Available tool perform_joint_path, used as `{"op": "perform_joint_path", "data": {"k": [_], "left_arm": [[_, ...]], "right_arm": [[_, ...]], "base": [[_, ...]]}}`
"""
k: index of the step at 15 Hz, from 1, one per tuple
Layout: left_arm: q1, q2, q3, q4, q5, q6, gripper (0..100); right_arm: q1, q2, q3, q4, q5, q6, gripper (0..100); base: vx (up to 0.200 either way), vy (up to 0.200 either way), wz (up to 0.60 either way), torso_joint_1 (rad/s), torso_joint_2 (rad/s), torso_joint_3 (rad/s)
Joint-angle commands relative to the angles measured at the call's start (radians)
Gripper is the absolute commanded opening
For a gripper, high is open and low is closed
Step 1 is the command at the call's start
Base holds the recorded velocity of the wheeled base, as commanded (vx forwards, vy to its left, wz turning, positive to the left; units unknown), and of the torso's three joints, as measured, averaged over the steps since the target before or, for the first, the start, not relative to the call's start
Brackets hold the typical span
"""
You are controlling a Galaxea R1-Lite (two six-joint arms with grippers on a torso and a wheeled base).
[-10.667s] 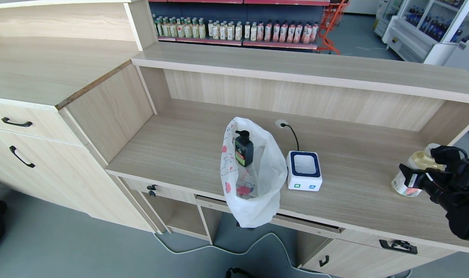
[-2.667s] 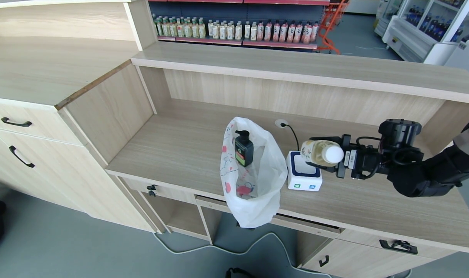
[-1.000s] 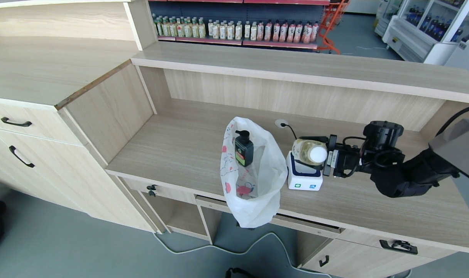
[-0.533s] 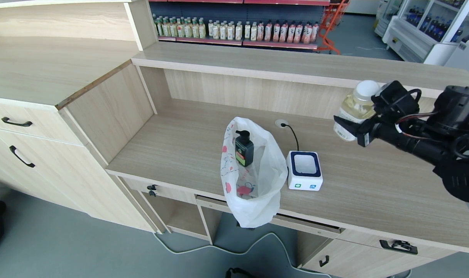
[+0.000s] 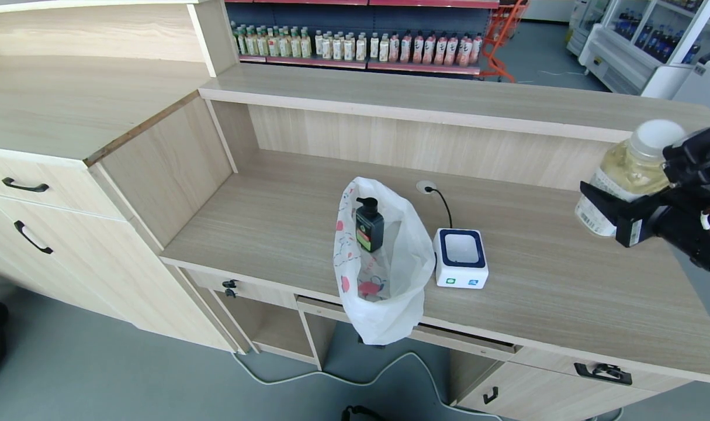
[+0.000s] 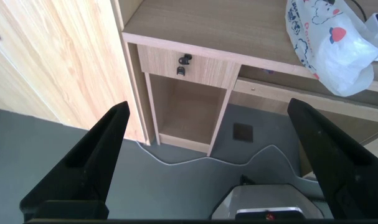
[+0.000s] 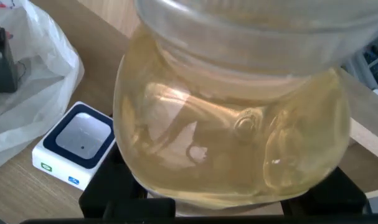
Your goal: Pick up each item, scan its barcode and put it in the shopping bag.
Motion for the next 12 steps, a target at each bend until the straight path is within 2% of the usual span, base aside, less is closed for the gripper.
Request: {"op": "perform_joint_path", "data": {"k": [1, 4, 6, 11, 12], "left_arm": [[0.000, 0.000, 0.000, 0.000, 0.000, -0.001, 100], [0.000, 0.000, 0.000, 0.000, 0.000, -0.001, 100], [0.000, 0.000, 0.000, 0.000, 0.000, -0.001, 100], [0.000, 0.000, 0.000, 0.000, 0.000, -0.001, 100], [0.000, 0.000, 0.000, 0.000, 0.000, -0.001, 100]], "right_arm": [[-0.001, -0.032, 0.011, 0.002, 0.000, -0.017, 0], [0.010, -0.035, 0.015, 0.001, 0.006, -0.063, 0], [0.079, -0.035, 0.015, -0.021, 0.003, -0.072, 0], [0.141, 0.062, 0.015, -0.054, 0.001, -0.096, 0], [0.160, 0.091, 0.015, -0.047, 0.015, -0.075, 0]], "base": [[0.000, 0.000, 0.00, 0.000, 0.00, 0.000], [0.000, 0.000, 0.00, 0.000, 0.00, 0.000], [0.000, 0.000, 0.60, -0.002, 0.00, 0.000], [0.000, 0.000, 0.60, 0.004, 0.00, -0.001], [0.000, 0.000, 0.00, 0.000, 0.00, 0.000]]}}
